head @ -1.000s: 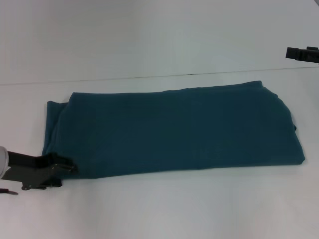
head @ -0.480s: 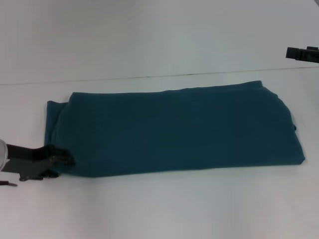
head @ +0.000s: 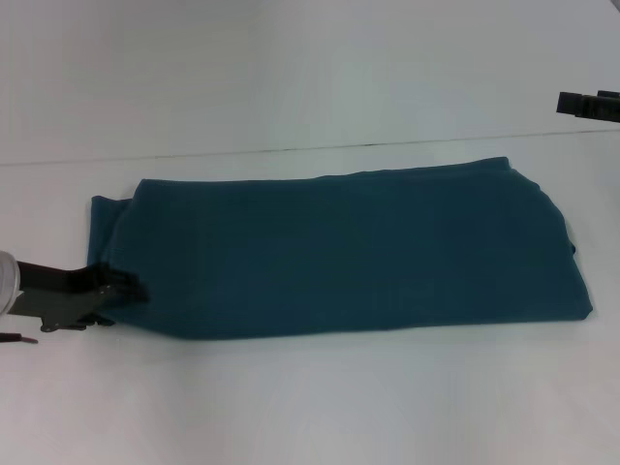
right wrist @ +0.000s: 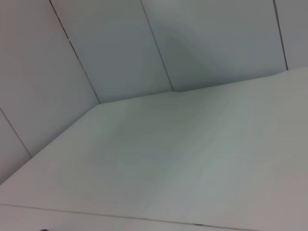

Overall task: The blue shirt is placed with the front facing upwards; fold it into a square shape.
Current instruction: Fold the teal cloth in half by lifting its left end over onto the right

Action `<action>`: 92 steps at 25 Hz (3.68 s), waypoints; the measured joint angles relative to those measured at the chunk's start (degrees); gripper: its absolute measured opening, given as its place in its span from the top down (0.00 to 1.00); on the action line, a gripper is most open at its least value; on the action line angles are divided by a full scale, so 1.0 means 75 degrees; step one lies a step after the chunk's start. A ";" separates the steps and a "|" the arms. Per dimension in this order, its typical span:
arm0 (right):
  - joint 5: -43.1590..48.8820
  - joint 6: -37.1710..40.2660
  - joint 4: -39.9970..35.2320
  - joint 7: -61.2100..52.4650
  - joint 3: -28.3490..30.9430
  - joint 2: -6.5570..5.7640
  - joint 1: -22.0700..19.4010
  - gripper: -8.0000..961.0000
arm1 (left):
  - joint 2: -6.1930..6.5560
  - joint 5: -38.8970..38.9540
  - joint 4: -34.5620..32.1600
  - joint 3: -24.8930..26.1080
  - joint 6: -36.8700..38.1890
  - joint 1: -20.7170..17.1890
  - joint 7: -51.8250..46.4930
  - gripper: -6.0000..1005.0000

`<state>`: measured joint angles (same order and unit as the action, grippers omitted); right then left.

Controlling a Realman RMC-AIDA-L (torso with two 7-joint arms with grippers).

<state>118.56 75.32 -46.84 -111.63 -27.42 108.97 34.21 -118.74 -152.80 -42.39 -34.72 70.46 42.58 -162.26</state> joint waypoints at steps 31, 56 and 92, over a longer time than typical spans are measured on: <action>0.0000 -0.0059 0.0000 0.0043 0.0000 0.0049 -0.0014 0.06 | -0.0057 0.0036 -0.0238 -0.0289 -0.0055 0.0058 0.0319 0.70; 0.0000 -0.0291 0.0077 0.0068 -0.0006 0.0351 -0.0023 0.06 | -0.0064 0.0370 -0.0825 -0.0250 -0.0024 -0.0651 0.0886 0.96; 0.0000 -0.0284 0.0202 0.0231 -0.0070 0.0578 0.0056 0.06 | -0.0432 0.4203 -0.1545 -0.0515 0.1398 -0.0445 0.2504 0.96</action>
<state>118.56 73.19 -45.33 -109.89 -27.95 113.31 34.63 -121.98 -121.27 -53.98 -38.58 80.95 39.25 -143.49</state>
